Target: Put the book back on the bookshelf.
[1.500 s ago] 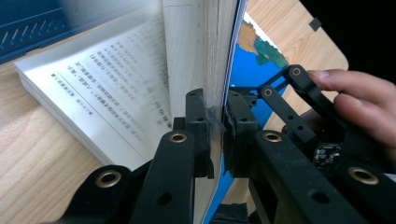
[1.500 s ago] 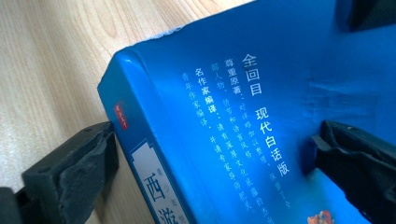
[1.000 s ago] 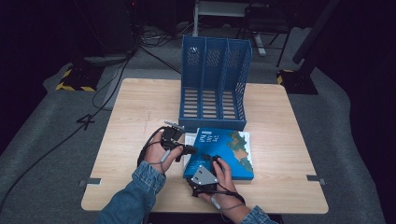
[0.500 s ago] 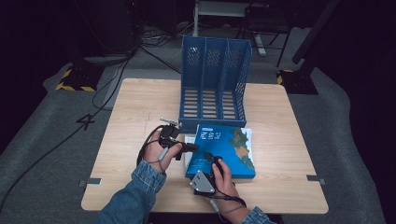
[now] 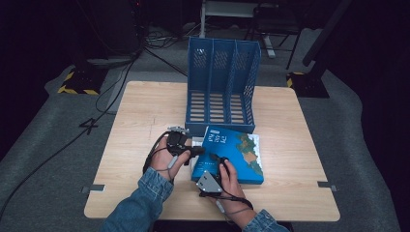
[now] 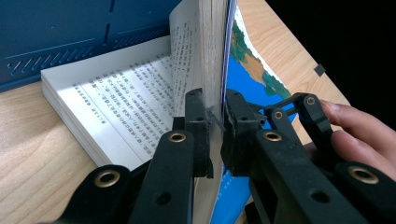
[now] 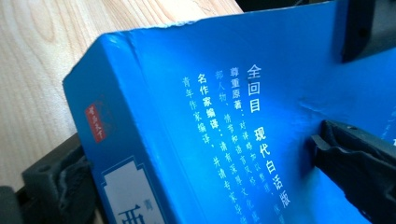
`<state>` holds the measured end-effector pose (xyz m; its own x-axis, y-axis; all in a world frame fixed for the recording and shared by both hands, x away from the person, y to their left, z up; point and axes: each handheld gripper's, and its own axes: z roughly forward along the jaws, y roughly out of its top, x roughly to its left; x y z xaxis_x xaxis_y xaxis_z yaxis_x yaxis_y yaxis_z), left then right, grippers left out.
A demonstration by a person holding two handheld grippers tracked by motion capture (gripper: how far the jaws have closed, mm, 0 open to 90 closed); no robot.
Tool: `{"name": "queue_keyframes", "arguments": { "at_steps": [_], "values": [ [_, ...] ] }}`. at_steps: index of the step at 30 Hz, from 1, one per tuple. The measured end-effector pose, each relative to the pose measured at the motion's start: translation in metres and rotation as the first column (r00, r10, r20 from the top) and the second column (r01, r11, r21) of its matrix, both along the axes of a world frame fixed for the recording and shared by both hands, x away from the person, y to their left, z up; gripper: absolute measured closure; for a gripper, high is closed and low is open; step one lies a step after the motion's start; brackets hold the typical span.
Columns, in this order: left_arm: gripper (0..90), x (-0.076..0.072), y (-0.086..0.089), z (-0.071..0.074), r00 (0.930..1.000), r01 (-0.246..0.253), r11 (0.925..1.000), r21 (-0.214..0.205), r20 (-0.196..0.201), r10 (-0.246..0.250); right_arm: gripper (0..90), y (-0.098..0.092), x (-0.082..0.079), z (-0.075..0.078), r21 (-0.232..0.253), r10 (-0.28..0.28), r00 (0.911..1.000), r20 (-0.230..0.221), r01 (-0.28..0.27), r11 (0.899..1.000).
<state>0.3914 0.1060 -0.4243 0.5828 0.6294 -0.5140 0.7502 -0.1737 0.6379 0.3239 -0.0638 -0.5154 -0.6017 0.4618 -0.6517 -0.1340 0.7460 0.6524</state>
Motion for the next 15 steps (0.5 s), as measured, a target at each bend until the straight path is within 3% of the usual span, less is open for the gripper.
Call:
{"name": "queue_keyframes", "arguments": {
  "at_steps": [5,11,15],
  "values": [
    [82.1,0.0048,0.0053,-0.0039,0.9996,-0.007,0.9985,-0.055,-0.029,0.006,0.0,0.0015,0.0025,-0.0045,0.029,-0.009,0.9990,0.044,0.007,1.000],
    [82.2,0.0050,0.0039,-0.0032,0.9998,0.006,0.9993,-0.036,0.017,-0.006,0.1,-0.0001,0.0054,-0.0061,0.016,-0.010,0.9960,0.089,0.009,1.000],
    [81.9,0.0080,0.0041,-0.0049,0.9988,-0.002,0.9998,-0.021,0.049,0.003,9.0,-0.0027,0.0064,-0.0018,-0.070,-0.012,0.9951,0.098,0.019,0.997]
  ]
}}
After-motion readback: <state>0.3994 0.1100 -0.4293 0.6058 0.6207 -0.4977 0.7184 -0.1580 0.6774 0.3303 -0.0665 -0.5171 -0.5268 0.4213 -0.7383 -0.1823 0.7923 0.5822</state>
